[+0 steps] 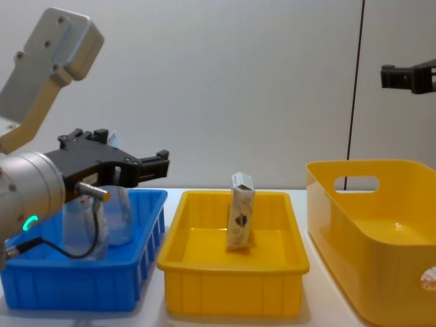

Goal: Bimanual collaborative sorting of washing and personal care products

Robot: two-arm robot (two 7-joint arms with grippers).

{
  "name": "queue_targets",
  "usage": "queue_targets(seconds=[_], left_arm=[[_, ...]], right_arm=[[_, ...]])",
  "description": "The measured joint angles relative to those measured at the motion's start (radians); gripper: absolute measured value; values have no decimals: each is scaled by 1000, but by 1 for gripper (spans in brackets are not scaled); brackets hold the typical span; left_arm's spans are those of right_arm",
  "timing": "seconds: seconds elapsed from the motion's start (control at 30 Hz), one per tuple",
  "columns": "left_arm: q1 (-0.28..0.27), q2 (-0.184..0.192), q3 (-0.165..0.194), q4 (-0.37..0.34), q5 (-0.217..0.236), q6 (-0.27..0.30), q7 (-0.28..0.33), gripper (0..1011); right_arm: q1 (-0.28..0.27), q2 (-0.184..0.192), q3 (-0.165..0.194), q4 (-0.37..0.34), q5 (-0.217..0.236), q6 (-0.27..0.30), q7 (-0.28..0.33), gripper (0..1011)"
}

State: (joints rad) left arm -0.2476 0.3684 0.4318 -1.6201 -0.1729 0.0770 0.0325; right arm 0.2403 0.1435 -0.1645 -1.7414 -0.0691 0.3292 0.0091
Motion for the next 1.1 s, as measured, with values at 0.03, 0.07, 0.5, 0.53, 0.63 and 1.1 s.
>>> queue_targets(seconds=[0.03,0.07,0.5,0.53,0.63,1.1], left_arm=[[-3,-2,-5,3,3,7,6,1001],[-4,-3,-7,4,4,10,9,1001],[-22,-17,-61,29,19,60,68,1001],[-24,-19,-68,33,19,68,74,1001],[-27,-23,-79,41,18,79,81,1001],[-67,-51,-126,138,-34,109,41,1001]], right_arm=[[0,0,0,0,0,-1,0,1004],[0,1,0,0,0,-2,1,1004],[-1,2,-1,-2,-2,-9,3,1004],[-1,2,-2,-2,-2,-9,3,1004],[-2,3,-2,-2,-2,-10,3,1004],[-2,4,-2,-2,-2,-12,4,1004]])
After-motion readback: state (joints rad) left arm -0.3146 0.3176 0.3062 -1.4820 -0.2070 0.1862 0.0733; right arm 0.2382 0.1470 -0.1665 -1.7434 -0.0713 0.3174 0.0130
